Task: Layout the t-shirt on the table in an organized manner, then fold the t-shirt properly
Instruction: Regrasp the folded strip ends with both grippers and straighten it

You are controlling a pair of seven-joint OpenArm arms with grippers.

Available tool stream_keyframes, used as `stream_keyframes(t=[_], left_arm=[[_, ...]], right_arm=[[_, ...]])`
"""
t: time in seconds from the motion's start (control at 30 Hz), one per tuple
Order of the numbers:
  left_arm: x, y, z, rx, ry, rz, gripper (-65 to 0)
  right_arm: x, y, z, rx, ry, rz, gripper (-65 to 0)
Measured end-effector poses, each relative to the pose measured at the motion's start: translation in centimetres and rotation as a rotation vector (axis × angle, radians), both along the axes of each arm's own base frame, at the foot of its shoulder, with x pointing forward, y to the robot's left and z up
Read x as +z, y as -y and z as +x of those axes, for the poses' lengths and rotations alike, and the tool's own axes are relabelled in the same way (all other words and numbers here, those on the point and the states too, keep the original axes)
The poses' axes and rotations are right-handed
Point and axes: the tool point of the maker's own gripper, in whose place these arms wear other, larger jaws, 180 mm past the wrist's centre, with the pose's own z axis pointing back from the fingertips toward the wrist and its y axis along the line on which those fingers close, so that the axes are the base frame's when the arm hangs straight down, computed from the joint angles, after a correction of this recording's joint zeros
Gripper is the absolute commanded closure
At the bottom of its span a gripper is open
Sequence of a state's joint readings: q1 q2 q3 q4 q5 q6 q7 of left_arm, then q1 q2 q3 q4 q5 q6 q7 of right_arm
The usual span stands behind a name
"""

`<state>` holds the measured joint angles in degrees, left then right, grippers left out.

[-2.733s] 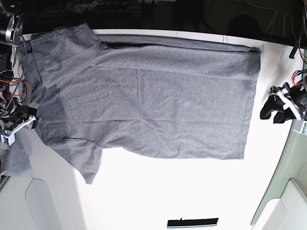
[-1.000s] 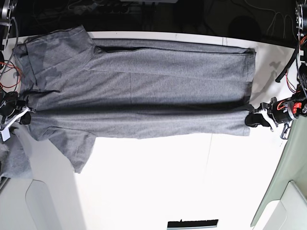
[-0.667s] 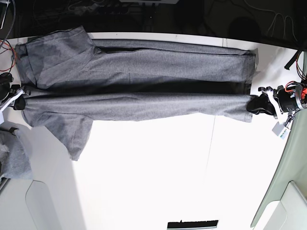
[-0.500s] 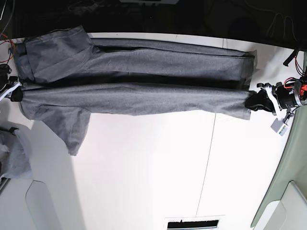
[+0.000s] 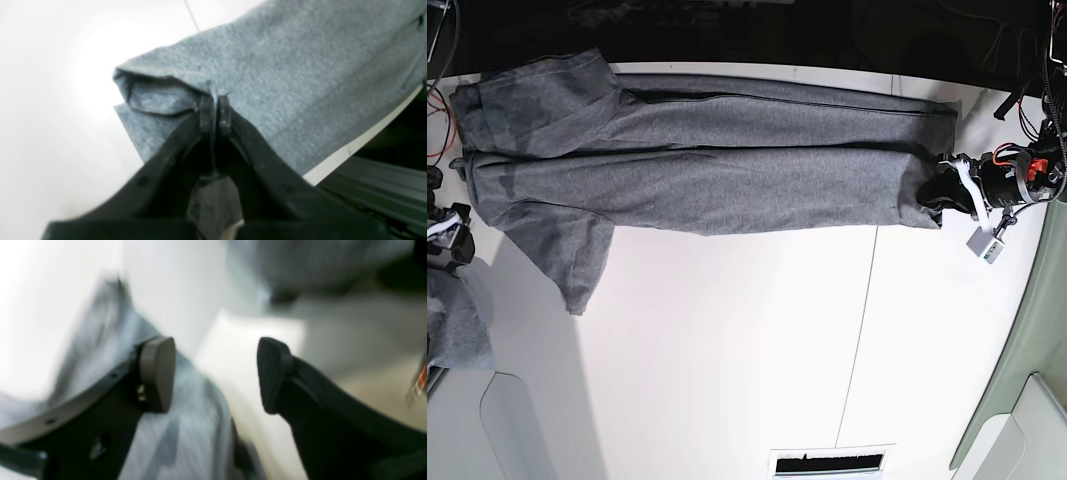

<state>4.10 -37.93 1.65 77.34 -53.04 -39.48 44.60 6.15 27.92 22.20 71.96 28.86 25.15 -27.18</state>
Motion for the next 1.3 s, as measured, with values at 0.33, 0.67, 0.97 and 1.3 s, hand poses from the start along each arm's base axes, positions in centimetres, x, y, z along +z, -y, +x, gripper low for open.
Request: stream_keyframes(t=[0.33, 0.67, 0.97, 1.3], left_arm=[[0.0, 0.0, 0.0, 0.000, 0.000, -0.001, 0.0], [-0.2, 0.0, -0.2, 0.000, -0.005, -0.001, 0.0], [-0.3, 0.0, -0.4, 0.000, -0.009, 0.000, 0.0], [1.0, -0.3, -0.2, -0.029, 0.003, 0.012, 0.0]], right_arm=[[-7.1, -4.1, 4.6, 0.025, -0.093, -0.011, -37.9], [-9.1, -9.5, 4.1, 0.164, -0.134, 0.138, -37.7], [-9.0, -11.6, 4.4, 0.199, -0.138, 0.150, 0.0], [-3.6, -11.6, 4.2, 0.249, -0.112, 0.132, 0.0]])
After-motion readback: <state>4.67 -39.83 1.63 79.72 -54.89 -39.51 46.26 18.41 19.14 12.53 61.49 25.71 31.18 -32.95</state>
